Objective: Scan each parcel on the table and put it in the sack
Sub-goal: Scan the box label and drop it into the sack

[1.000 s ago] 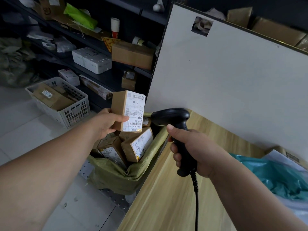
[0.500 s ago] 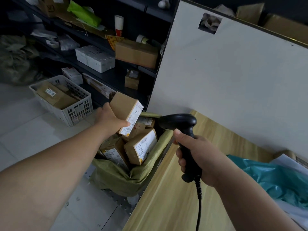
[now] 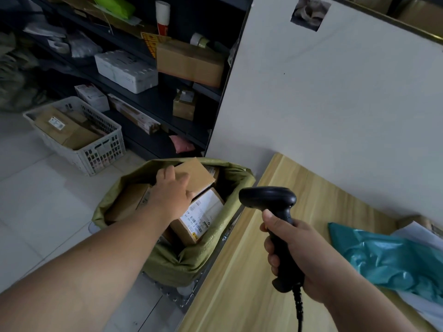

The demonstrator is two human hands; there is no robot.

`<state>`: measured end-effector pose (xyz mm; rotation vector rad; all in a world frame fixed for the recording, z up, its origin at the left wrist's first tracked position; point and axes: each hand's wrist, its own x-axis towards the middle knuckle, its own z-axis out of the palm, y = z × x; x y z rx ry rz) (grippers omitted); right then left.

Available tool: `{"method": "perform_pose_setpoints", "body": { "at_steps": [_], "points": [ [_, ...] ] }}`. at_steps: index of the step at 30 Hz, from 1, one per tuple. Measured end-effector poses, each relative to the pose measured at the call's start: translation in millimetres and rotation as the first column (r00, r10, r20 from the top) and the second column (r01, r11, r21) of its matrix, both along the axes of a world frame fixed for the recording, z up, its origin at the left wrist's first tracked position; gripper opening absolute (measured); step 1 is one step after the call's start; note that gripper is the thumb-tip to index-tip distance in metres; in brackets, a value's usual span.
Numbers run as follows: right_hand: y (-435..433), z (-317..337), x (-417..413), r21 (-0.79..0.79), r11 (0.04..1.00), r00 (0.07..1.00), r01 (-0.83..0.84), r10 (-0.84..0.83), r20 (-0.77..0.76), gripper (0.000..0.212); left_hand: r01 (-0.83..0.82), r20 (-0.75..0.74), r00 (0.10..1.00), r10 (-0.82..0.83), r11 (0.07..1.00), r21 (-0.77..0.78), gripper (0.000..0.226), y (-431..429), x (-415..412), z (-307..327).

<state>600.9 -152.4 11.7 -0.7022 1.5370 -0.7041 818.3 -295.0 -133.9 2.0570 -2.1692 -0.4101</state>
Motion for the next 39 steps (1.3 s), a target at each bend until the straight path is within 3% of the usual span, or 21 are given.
{"method": "perform_pose_setpoints", "body": {
  "at_steps": [4,7,16,21,31,39],
  "points": [
    [-1.2,-0.7,-0.5,-0.005,1.0,1.0,-0.005,0.005,-0.002,0.072,-0.014,-0.013,1.0,0.017,0.981,0.193,0.058,-13.1,1.9,-3.1],
    [0.1,-1.6,-1.0,-0.002,1.0,1.0,-0.008,0.008,0.0,0.068,-0.006,0.025,1.0,0.0,0.97,0.245,0.062,-16.9,1.6,-4.8],
    [14.8,4.5,-18.1,-0.026,0.999,0.999,0.025,-0.026,-0.027,0.045,0.058,0.106,0.992,-0.071,0.991,0.118,0.073,-4.8,5.2,18.2],
    [36.0,10.3,-38.6,-0.055,0.997,0.998,0.057,-0.059,-0.038,0.044,0.145,0.113,0.982,-0.151,0.988,0.06,0.074,15.1,-14.9,39.5],
    [121.4,9.6,-159.5,-0.107,0.943,0.943,0.317,-0.325,-0.072,0.038,0.522,0.011,0.853,-0.522,0.852,-0.046,0.074,85.8,-188.1,81.2],
    [184.0,-14.7,-275.1,-0.135,0.845,0.851,0.518,-0.524,-0.015,0.035,0.678,0.038,0.735,-0.677,0.734,-0.033,0.081,151.3,-348.3,66.3]
  ]
}}
